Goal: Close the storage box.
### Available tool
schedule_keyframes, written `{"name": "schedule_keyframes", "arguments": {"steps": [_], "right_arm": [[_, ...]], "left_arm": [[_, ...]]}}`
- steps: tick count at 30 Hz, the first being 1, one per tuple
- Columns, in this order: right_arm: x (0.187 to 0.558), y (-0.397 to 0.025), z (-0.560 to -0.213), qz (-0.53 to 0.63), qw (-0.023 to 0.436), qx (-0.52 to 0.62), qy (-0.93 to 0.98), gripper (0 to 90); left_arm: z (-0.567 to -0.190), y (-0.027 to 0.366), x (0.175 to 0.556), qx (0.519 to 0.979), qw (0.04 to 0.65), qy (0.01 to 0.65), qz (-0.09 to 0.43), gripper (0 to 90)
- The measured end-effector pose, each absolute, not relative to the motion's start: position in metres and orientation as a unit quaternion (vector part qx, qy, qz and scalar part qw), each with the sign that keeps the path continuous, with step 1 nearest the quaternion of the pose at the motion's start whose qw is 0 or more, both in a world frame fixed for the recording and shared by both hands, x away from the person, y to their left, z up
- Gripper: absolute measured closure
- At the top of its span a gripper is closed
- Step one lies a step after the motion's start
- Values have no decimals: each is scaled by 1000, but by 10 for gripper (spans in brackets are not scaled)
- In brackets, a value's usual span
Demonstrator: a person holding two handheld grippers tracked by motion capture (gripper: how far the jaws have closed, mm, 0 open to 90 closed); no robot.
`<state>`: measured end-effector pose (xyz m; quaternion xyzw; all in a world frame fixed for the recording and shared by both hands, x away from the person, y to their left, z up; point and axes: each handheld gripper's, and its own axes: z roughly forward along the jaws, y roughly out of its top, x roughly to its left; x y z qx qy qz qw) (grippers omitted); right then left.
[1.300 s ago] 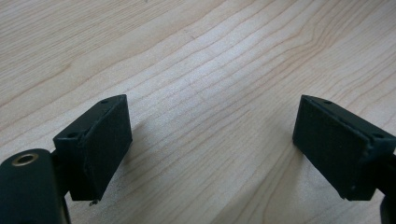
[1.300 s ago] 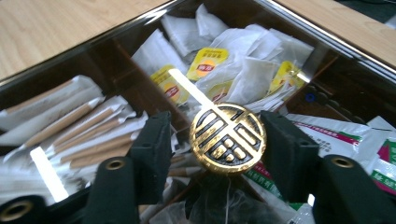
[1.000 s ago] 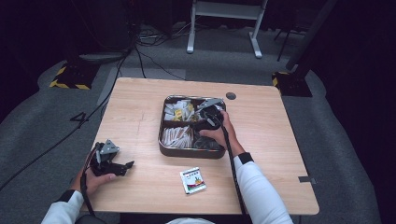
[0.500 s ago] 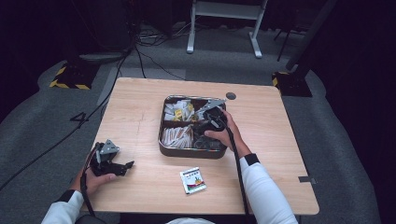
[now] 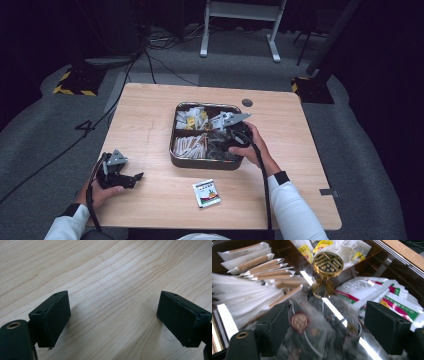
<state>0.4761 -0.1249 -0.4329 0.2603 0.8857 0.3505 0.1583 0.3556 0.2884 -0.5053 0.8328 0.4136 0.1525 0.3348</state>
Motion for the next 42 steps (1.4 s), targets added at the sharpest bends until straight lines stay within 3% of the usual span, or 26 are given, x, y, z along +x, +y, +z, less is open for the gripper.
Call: {"name": "schedule_keyframes", "arguments": {"steps": [20, 42], "right_arm": [[447, -167, -421, 342, 206, 243, 884, 199], [418, -214, -435, 310, 212, 241, 895, 195]], "left_arm": [[-505, 288, 356, 833, 335, 413, 152, 121], [-505, 288, 356, 833, 335, 413, 153, 120]]}}
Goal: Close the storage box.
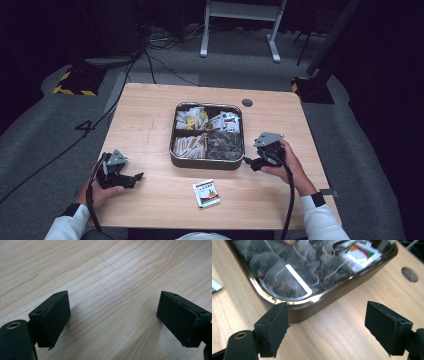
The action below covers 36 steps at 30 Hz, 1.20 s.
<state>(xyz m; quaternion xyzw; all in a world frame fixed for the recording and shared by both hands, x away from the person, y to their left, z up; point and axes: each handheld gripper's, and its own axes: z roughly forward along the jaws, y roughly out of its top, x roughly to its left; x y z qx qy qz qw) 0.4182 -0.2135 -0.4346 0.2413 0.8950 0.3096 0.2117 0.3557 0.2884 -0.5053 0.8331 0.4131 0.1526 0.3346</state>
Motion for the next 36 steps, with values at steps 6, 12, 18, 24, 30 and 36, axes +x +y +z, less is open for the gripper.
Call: {"name": "schedule_keyframes", "arguments": {"steps": [6, 12, 18, 24, 30, 36], "right_arm": [[412, -224, -440, 308, 208, 247, 895, 195], [408, -234, -450, 302, 203, 259, 895, 195], [403, -246, -458, 299, 197, 270, 894, 196], [397, -264, -466, 303, 190, 289, 888, 195], [390, -284, -476, 302, 187, 314, 880, 196], [383, -304, -484, 303, 182, 336, 873, 196]], "left_arm": [[-505, 288, 356, 833, 335, 413, 153, 121], [-505, 288, 356, 833, 335, 413, 153, 121], [-505, 288, 356, 833, 335, 413, 152, 121], [-505, 288, 356, 833, 335, 413, 152, 120], [-505, 288, 356, 833, 335, 413, 152, 120], [-505, 288, 356, 833, 335, 413, 152, 120]]}}
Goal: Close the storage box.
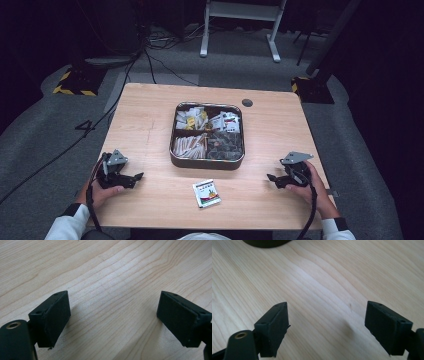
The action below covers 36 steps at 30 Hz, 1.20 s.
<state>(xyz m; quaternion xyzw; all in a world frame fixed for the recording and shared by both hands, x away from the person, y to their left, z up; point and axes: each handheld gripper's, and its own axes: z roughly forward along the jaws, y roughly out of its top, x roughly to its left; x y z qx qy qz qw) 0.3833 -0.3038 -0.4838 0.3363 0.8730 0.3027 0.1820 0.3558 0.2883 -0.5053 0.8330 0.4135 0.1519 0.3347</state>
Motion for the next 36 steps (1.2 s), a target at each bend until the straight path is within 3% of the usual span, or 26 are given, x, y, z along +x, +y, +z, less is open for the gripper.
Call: {"name": "schedule_keyframes", "arguments": {"steps": [14, 21, 36], "right_arm": [[366, -342, -498, 334, 162, 386, 844, 191], [358, -359, -503, 360, 176, 393, 827, 190], [356, -364, -504, 362, 179, 398, 824, 188]], "left_arm": [[-505, 288, 356, 833, 335, 414, 152, 120], [-505, 288, 356, 833, 335, 413, 152, 120], [-505, 288, 356, 833, 334, 413, 152, 120]]}}
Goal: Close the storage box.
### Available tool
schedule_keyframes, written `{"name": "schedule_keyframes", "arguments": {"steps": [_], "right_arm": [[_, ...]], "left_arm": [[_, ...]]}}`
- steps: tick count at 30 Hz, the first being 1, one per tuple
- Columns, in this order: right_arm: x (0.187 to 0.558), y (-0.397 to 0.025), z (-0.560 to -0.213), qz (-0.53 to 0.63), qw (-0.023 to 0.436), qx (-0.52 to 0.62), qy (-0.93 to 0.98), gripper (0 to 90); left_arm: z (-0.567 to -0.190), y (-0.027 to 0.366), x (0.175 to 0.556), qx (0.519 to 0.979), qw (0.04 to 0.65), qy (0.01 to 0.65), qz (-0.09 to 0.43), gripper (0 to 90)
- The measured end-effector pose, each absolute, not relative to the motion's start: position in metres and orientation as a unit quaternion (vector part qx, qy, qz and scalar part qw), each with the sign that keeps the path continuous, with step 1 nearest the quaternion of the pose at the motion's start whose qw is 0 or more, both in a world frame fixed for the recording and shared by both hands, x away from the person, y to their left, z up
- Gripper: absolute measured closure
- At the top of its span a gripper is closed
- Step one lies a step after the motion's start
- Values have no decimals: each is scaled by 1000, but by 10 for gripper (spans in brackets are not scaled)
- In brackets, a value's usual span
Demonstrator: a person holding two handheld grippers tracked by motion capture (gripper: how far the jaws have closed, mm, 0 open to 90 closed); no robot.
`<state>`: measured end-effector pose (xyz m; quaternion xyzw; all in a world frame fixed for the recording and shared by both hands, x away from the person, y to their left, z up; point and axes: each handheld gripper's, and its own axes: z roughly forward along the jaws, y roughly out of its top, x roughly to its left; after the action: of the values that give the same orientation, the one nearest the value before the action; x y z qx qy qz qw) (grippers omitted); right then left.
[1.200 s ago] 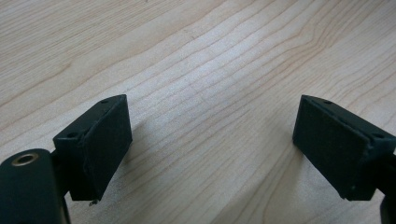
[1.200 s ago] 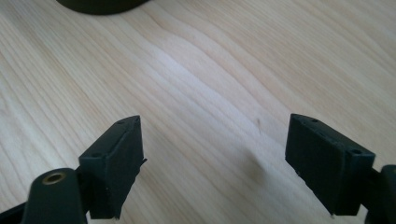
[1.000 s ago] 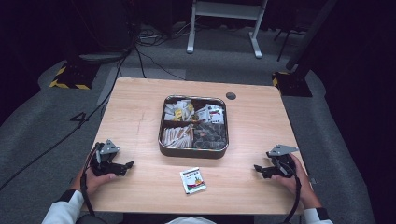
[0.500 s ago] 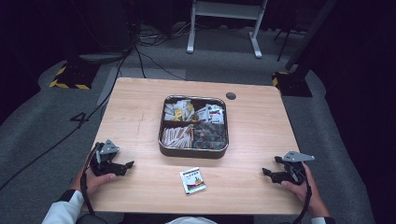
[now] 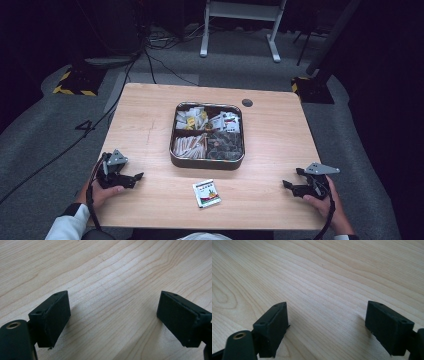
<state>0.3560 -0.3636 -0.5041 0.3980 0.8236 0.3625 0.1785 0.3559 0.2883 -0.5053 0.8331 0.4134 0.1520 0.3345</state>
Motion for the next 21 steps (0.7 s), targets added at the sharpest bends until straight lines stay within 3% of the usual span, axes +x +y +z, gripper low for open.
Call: {"name": "schedule_keyframes", "arguments": {"steps": [21], "right_arm": [[358, -363, -504, 359, 184, 410, 818, 182]], "left_arm": [[-505, 288, 358, 835, 336, 408, 154, 118]]}}
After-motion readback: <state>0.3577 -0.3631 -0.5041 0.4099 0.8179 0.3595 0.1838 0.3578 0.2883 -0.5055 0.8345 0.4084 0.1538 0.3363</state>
